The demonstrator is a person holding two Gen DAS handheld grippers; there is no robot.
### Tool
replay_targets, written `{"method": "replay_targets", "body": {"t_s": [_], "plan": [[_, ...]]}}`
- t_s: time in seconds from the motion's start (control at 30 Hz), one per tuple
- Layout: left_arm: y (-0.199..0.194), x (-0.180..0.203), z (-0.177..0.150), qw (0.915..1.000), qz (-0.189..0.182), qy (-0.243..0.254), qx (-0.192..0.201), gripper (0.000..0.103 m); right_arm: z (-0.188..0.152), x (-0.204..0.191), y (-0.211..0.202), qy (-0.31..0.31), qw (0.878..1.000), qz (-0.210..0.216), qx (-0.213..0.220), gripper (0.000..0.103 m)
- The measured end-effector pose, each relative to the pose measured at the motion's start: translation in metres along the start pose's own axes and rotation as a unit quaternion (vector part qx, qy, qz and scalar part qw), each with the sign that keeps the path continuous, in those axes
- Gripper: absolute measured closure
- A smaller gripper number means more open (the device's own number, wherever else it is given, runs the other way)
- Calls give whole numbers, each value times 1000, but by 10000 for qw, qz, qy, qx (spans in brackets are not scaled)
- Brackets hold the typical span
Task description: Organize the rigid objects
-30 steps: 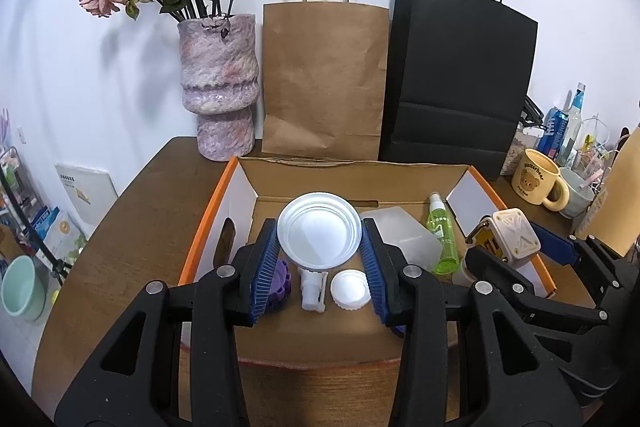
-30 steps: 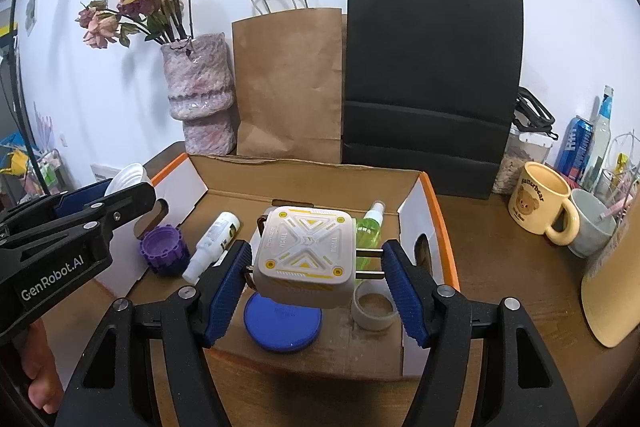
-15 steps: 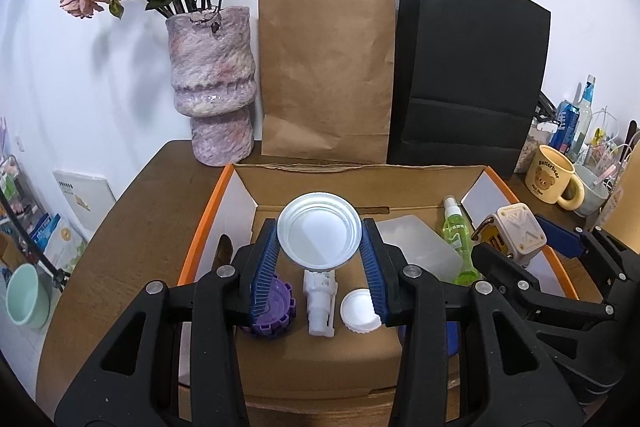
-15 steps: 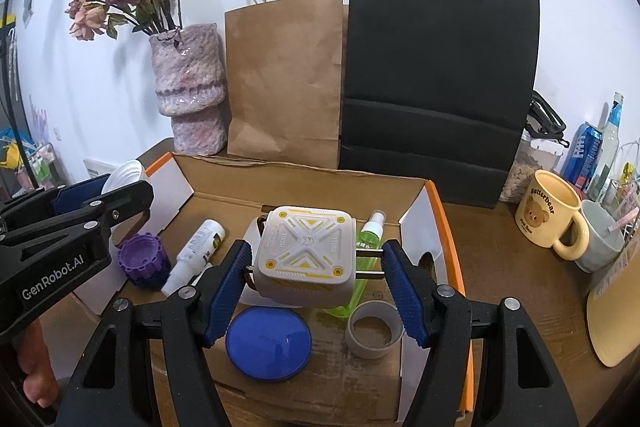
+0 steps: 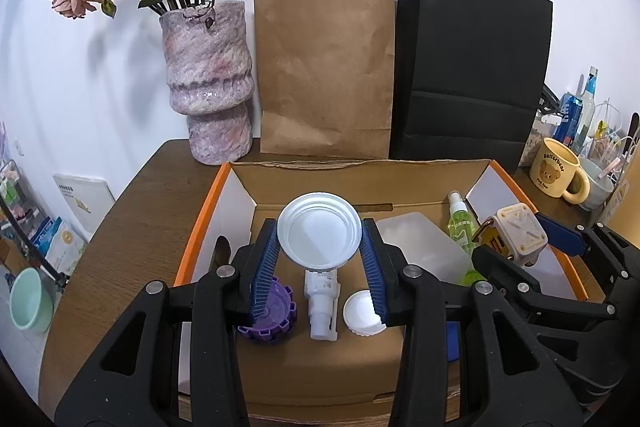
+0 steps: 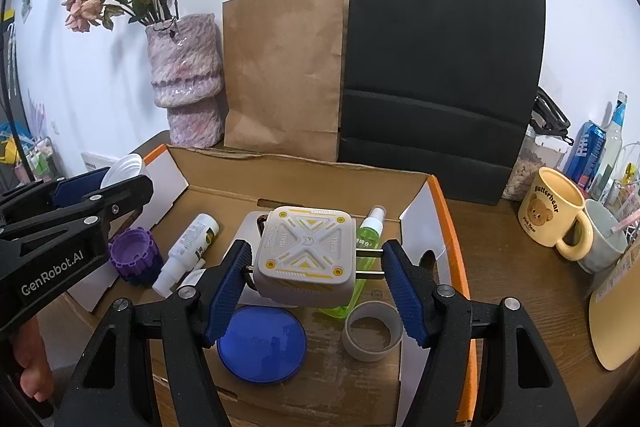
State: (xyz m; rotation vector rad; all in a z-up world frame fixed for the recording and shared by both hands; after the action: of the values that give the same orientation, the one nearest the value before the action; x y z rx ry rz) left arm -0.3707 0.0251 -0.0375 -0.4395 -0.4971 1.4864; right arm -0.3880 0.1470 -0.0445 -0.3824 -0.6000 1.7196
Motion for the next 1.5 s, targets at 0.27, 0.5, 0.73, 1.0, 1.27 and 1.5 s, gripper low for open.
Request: {"method": "replay_targets", "body": {"t_s": [0.27,0.5,0.73,1.0,1.27,1.5], "plan": [[2,-4,-2,9999,102,5,-35,53,-3,5,6,64,9999,-23,-121,31],[-1,-12,0,9996,263,-59,36,13,2,14,-1,174,9998,-137,26,11],[-3,-18,2,9992,349,-148,104,0,4,23,-1,316,9993,-176,39,11],[-4,-16,2,9993,350,-105,100,0,5,23,-1,293,9994,-154,51,11],[-8,-15,2,9994,305,-123,131,0,3,21,-3,287,9995,-129,52,11],[-23,-14,4,9993,232,-142,249,0,2,19,-16,277,9994,-112,152,11]]}}
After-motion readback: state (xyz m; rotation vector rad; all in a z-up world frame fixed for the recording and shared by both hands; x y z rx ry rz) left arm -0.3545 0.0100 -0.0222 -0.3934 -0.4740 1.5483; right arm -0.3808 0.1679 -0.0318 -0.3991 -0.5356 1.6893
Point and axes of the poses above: each gripper's, at about its wrist camera, not at the fingertips, and y roughly the way its jaws point, x to its right, z to its top, the point moved 7 cm from there along y, roughly the way its jaws point, and after that the axes turned 3 degrees about -z, right-handed, at the moved point
